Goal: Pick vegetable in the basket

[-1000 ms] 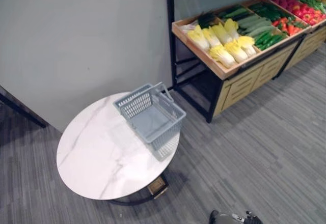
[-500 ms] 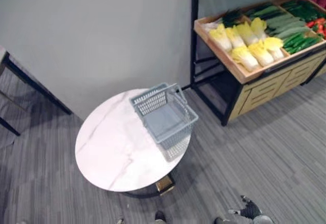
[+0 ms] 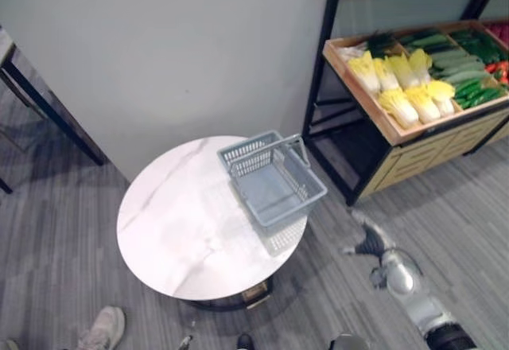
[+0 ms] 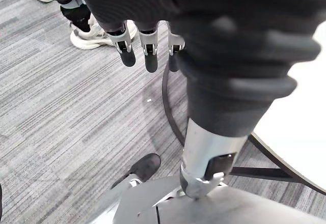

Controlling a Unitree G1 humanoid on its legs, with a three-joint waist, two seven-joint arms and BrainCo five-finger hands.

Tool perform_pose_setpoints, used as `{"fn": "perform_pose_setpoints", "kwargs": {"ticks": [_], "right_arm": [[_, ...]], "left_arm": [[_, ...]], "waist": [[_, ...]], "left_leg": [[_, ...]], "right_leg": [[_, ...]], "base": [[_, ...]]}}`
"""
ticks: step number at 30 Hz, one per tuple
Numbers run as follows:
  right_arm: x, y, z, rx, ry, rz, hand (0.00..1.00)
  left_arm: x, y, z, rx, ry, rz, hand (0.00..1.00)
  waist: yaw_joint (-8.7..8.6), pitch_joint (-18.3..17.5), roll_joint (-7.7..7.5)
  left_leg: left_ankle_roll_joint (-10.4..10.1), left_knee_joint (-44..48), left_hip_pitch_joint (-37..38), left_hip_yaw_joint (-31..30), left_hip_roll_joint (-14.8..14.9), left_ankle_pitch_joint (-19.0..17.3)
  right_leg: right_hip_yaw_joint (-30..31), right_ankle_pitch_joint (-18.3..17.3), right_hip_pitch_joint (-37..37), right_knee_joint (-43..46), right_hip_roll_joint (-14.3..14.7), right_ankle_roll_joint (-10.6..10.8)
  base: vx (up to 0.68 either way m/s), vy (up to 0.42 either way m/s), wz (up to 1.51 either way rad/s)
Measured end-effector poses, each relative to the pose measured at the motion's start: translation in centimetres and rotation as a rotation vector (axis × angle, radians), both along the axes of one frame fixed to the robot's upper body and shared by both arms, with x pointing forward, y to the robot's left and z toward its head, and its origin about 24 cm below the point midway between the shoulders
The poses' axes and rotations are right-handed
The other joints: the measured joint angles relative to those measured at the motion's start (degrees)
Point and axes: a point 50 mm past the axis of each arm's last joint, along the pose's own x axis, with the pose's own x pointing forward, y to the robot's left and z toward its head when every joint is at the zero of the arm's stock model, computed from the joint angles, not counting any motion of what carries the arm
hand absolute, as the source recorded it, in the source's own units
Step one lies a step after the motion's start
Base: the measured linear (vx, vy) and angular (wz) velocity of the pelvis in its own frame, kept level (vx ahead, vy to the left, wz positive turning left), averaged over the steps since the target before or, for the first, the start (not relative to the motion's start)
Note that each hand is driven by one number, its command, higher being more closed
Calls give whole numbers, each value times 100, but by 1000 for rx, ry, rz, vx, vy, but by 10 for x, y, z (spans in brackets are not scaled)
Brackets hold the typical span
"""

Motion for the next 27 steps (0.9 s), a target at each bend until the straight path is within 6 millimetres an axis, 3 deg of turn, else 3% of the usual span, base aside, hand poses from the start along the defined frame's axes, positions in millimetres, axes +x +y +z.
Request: {"fn": "perform_pose_setpoints", "kwargs": {"ticks": [2, 6, 7, 8, 10, 12, 16, 18, 21, 24, 27], "right_arm": [[8, -4, 14, -3, -54, -13, 0], [20, -7, 39, -28, -167, -28, 0], [22, -5, 49, -37, -212, -18, 0], [23, -5, 60, -53, -256, -5, 0], [31, -3, 80, -71, -327, 15, 0], [37, -1, 98, -90, -387, 37, 0], [48, 18, 120, -141, -451, 138, 0], [53, 40, 124, -149, -463, 226, 0], [63, 70, 113, -179, -391, 341, 0], [77, 84, 103, -229, -296, 391, 0], [94, 87, 104, -294, -234, 396, 0]], "left_arm": [[1, 2, 0, -5, -5, 20, 0], [-2, 4, 0, -6, -3, 66, 0], [-3, 7, 1, 0, -1, 81, 0], [-4, 9, 1, 6, 0, 93, 0], [-4, -2, -2, -25, -5, 126, 0], [-8, -7, -4, -40, 4, 146, 0], [-5, -7, -2, -37, -12, 144, 0], [-4, -4, -2, -31, -16, 141, 0], [-2, -6, -2, -34, -16, 113, 0], [4, -7, -1, -37, -28, 94, 0], [10, -6, 2, -42, -54, 68, 0]], "waist": [[13, 2, 8], [19, -17, -53], [24, -63, -245], [56, -82, -301], [168, -67, -13], [166, -105, 248], [181, -171, 331], [243, -174, 267], [338, -176, 223], [480, -140, 207], [534, 35, 190]], "left_leg": [[8, 39, -77, -177, 121, -42], [-174, 197, -219, -548, 164, -47], [-271, 231, -204, -650, 35, -67], [-385, 199, -197, -732, -14, -85], [-526, 169, -223, -739, 242, -36], [-667, 59, -219, -871, 519, 49], [-787, -7, -186, -899, 763, 120], [-805, -32, -196, -894, 753, 138], [-789, -39, -201, -890, 669, 150], [-739, -43, -336, -919, 585, 195], [-710, -47, -485, -1077, 502, 279]], "right_leg": [[148, -376, 31, -492, 137, -21], [330, -165, 142, -1790, 203, 218], [294, 243, 244, -2101, 114, 265], [139, -82, 407, -2235, 33, 378], [-21, -115, 467, -2477, 299, 300], [-239, -138, 569, -2563, 575, 247], [-476, -161, 750, -2690, 800, 206], [-479, -119, 759, -2766, 824, 146], [-482, -21, 845, -2953, 770, 135], [-492, 133, 831, -3146, 713, 148], [-623, 173, 840, -3228, 641, 175]], "base": [[44, -94, 40], [93, -192, 56], [139, -273, 64], [137, -281, 52], [113, -244, 7], [90, -232, 17], [49, -101, 20], [-4, -5, 2], [-7, 31, 2], [-24, 47, 7], [-28, 29, 25]]}}
